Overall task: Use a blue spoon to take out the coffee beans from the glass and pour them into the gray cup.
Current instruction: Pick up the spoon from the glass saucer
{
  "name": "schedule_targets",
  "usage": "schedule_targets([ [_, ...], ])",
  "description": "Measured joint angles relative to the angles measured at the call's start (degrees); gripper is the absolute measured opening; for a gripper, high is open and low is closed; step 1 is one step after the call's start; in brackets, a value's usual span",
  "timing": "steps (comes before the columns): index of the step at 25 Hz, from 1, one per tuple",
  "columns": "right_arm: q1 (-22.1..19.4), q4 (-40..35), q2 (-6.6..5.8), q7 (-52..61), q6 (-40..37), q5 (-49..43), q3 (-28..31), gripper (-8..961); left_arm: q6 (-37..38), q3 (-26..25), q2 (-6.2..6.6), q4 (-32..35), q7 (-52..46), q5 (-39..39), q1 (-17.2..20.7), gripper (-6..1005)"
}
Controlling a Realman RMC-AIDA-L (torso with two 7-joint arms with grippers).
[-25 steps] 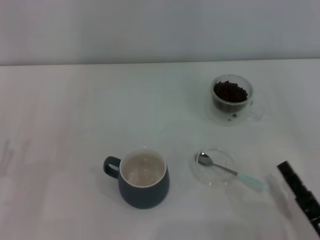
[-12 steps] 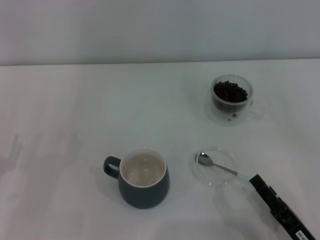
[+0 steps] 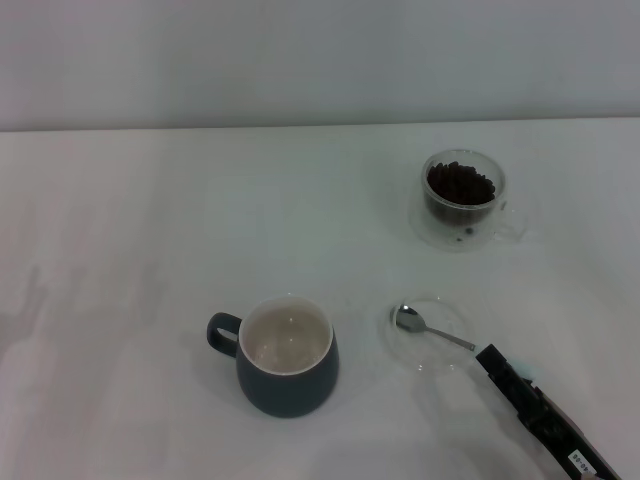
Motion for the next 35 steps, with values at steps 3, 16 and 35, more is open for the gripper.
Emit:
schedule_targets([
  [3,0.06,-0.12,0.0,0.09,0.35,-0.35,0.3,838,-0.02,0.0,0.01,0.0,-0.06,0.0,0.11,834],
  [16,0.31,-0.63,0.0,0.08,1.73,-1.68,1.73,768,0.05,0.0,0.01,0.0,-0.09,0.51,0.27,835],
  [35,0.3,-0.73,0.0,0.86,1.91,-1.7,2.52,369,0.34,0.0,-0.08,0.0,-0.09,0.53,0.62,834],
])
